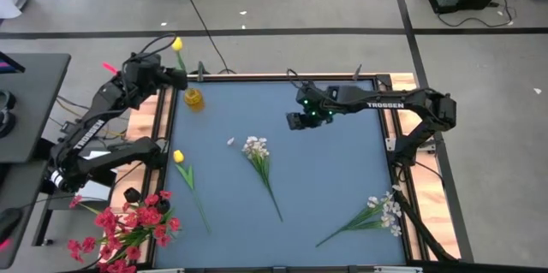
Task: Sort flowers into vase by color
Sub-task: Put the right white flowers into the yellow transparent vase
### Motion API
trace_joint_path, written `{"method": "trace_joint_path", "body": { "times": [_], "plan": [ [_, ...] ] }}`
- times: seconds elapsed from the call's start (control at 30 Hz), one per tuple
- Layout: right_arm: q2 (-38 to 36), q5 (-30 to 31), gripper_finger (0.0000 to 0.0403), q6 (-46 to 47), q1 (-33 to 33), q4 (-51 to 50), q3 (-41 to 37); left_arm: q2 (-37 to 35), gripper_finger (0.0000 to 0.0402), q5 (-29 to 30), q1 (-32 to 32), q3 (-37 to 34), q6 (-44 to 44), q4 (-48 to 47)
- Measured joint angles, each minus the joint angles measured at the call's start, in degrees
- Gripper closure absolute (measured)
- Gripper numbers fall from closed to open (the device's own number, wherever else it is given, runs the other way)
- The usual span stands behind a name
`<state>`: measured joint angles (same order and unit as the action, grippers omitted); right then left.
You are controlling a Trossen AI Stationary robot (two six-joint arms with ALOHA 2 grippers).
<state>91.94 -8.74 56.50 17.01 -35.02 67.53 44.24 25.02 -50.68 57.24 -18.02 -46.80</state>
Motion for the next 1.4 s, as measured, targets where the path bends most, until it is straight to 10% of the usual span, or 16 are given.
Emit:
{"method": "trace_joint_path", "body": {
  "times": [0.27,0.67,1.07,1.4],
  "plan": [
    [0.0,-8.18,0.0234,1.6,-3.81,-7.1,0.0,0.01,0.0223,-6.98,0.06,5.6,-0.69,-4.03],
    [0.0,-12.61,0.0234,10.12,-17.54,-8.81,0.0,0.47,0.0247,-39.67,3.67,8.12,-0.19,-4.57],
    [0.0,-3.91,0.0234,23.94,-34.26,-7.9,0.0,5.21,0.0258,-38.64,26.48,8.12,-10.86,8.73],
    [0.0,4.28,0.0234,53.82,-48.08,-5.45,0.0,12.37,0.0258,-29.54,45.11,8.12,-11.36,10.67]
  ]
}}
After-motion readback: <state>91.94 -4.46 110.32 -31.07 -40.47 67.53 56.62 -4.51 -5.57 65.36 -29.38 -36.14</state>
